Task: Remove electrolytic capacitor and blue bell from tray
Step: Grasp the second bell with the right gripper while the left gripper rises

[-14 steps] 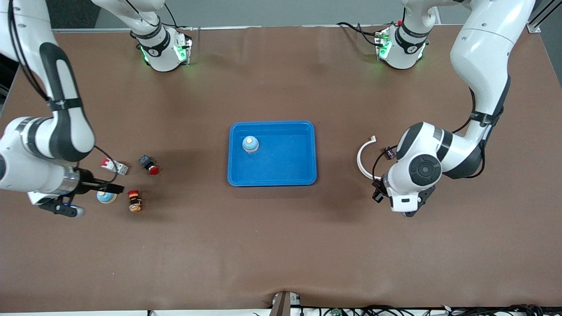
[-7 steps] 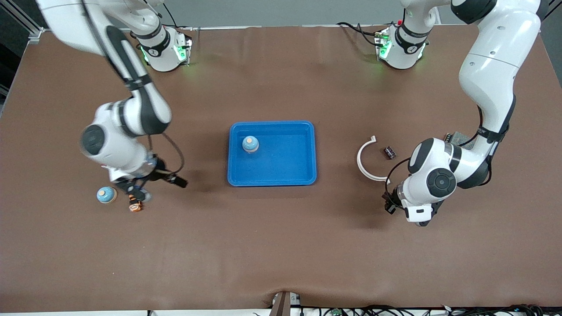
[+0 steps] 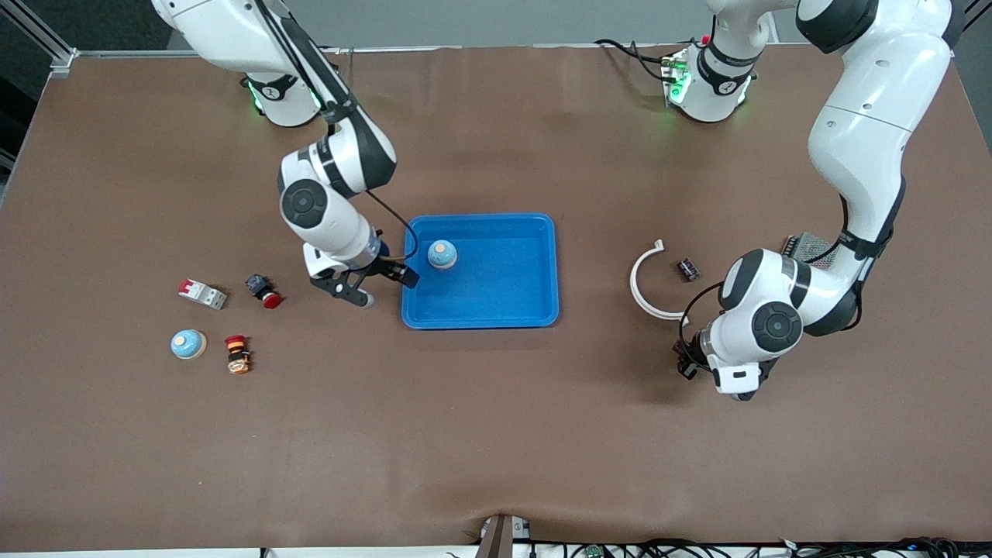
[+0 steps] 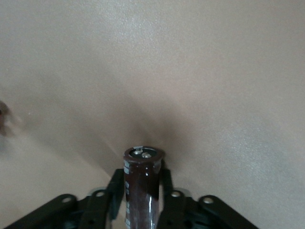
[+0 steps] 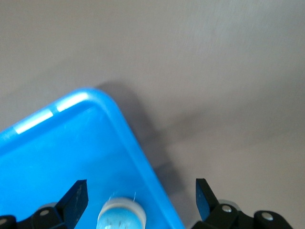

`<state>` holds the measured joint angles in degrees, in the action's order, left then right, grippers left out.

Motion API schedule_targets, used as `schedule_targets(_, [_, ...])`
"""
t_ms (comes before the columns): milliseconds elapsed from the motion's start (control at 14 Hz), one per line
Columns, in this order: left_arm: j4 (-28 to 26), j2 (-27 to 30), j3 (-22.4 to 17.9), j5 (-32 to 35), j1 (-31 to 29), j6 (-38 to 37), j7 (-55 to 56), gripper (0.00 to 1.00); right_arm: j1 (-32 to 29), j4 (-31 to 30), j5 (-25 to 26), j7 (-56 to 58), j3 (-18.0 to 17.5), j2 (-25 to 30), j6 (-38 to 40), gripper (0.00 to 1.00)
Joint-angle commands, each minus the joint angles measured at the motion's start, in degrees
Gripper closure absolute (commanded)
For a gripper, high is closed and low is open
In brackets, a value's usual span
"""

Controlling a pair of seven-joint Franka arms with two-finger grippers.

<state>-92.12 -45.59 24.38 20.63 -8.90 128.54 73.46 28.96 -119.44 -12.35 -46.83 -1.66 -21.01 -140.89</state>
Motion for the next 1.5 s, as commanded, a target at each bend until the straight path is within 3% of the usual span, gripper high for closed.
schedule_targets(0, [0.18, 0.93, 0.05, 1.25, 0.02, -0.04, 0.36, 0.0, 4.16, -1.14, 2.31, -7.28, 0.87, 0.88, 0.88, 0.0])
schedule_targets(214, [0.54, 4.0, 0.49, 1.34, 0.12, -2.41, -0.68, 0.0, 6.45, -0.7, 6.28, -13.54, 0.78, -0.61, 0.71, 0.0])
schedule_targets(857, [2.65, 17.1, 0.58, 0.38, -2.77, -10.23, -21.31, 0.0, 9.79, -0.53, 6.2, -19.88, 0.69, -4.21, -5.88, 0.0])
schedule_targets(1071, [2.65, 22.8, 0.67, 0.11, -4.02, -15.75, -32.13, 0.0, 10.32, -0.53, 6.11, -20.14, 0.61, -5.09, -7.12, 0.0])
schedule_targets(1429, [3.96, 29.49, 1.72, -3.65, -3.93, -24.9, -37.24, 0.0, 11.46, -0.44, 6.11, -21.38, 0.69, -5.54, -7.47, 0.0])
